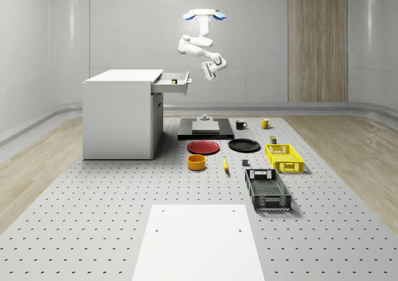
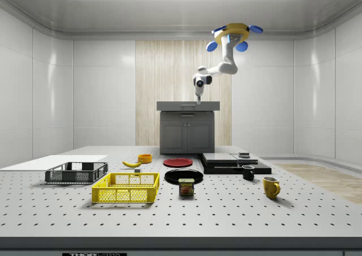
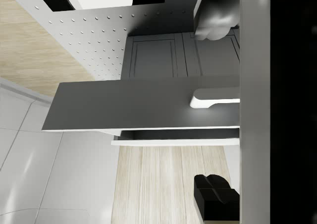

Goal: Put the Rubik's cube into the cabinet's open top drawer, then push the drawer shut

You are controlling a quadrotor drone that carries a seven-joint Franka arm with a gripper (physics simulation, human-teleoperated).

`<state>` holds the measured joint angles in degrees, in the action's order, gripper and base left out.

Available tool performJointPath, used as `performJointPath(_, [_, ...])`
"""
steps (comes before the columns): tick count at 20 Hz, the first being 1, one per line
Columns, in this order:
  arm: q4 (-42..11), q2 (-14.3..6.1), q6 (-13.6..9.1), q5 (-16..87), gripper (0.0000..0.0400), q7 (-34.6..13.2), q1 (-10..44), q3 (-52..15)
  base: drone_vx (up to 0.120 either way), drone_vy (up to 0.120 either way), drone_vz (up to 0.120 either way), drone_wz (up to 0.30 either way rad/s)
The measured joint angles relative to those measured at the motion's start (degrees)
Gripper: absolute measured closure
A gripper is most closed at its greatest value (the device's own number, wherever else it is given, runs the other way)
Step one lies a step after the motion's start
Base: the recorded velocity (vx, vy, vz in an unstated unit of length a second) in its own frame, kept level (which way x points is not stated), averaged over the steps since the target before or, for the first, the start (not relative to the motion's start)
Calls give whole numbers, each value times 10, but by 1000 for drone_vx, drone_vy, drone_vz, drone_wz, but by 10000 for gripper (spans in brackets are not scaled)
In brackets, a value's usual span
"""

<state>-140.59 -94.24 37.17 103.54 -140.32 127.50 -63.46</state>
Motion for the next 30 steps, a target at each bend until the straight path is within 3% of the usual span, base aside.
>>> performJointPath(3, [48,10,-47,-32,0,-32,69,22,0,93,-120,0])
performJointPath(7, [85,16,-77,-57,0,-54,119,39,0,-70,-50,0])
performJointPath(19, [116,17,-97,-80,0,-71,159,56,0,-120,0,0])
performJointPath(21, [117,16,-97,-81,116,-71,161,57,0,-120,0,0])
performJointPath(23, [118,16,-97,-82,186,-72,163,58,0,-120,0,0])
performJointPath(26, [118,15,-96,-83,244,-72,164,59,0,-120,0,0])
performJointPath(30, [119,14,-96,-84,276,-73,165,60,0,-40,0,0])
